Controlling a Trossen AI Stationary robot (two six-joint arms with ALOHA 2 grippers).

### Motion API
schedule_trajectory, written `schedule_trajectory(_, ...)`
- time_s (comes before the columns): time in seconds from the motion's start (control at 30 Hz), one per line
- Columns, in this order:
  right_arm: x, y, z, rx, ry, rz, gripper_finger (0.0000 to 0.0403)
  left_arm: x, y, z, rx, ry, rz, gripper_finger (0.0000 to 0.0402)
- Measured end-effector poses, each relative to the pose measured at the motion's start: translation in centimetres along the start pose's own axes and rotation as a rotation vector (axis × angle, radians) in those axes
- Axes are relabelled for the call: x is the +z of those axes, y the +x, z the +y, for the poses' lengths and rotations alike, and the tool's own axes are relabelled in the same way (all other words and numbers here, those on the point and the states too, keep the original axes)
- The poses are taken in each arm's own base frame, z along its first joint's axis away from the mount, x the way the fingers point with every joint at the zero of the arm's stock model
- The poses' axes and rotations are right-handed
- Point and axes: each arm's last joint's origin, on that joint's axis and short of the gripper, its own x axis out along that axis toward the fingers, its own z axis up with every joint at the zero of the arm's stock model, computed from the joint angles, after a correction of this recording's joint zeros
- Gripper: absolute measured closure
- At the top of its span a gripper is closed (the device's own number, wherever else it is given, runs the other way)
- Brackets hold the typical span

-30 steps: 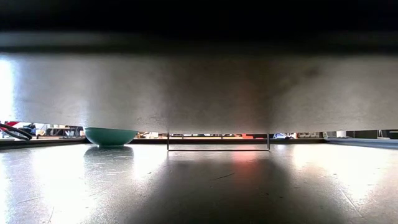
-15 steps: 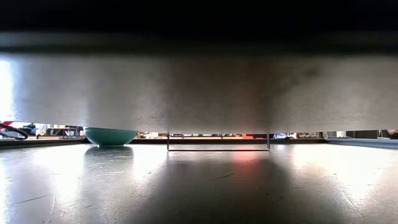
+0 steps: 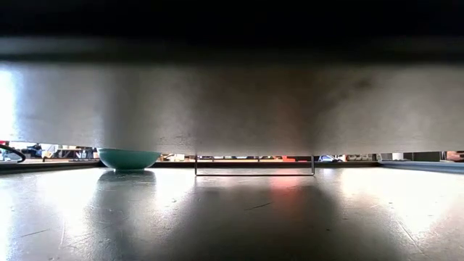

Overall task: Place and stack bowls onto a shelf
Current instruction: Stack the large green bowl on top of the large white bowl on the shelf

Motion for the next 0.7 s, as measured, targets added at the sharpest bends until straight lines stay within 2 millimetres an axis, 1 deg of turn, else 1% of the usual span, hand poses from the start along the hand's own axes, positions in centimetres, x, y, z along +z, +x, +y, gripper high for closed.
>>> schedule_trajectory(0.17,0.0,0.0,0.0,-0.001,-0.002,0.001,0.028,0.5,1.6,-0.2,0.003,0.011,0.041,0.0216)
schedule_trajectory(0.37,0.0,0.0,0.0,-0.008,-0.002,0.003,0.0275,0.9,4.3,-0.6,0.036,0.049,0.115,0.0217)
schedule_trajectory(0.43,-0.1,0.0,0.0,-0.008,0.006,0.005,0.0277,0.9,5.1,-0.8,0.057,0.057,0.126,0.0225)
schedule_trajectory(0.5,-0.1,0.0,0.0,-0.009,0.015,0.007,0.028,1.0,5.5,-0.9,0.082,0.082,0.125,0.0246)
schedule_trajectory(0.57,-0.1,0.0,0.0,-0.01,0.02,0.011,0.0283,1.0,5.6,-0.9,0.099,0.105,0.123,0.0279)
schedule_trajectory(0.7,-0.1,0.1,0.0,-0.011,0.02,0.013,0.0288,1.0,5.2,-0.7,0.097,0.111,0.11,0.0374)
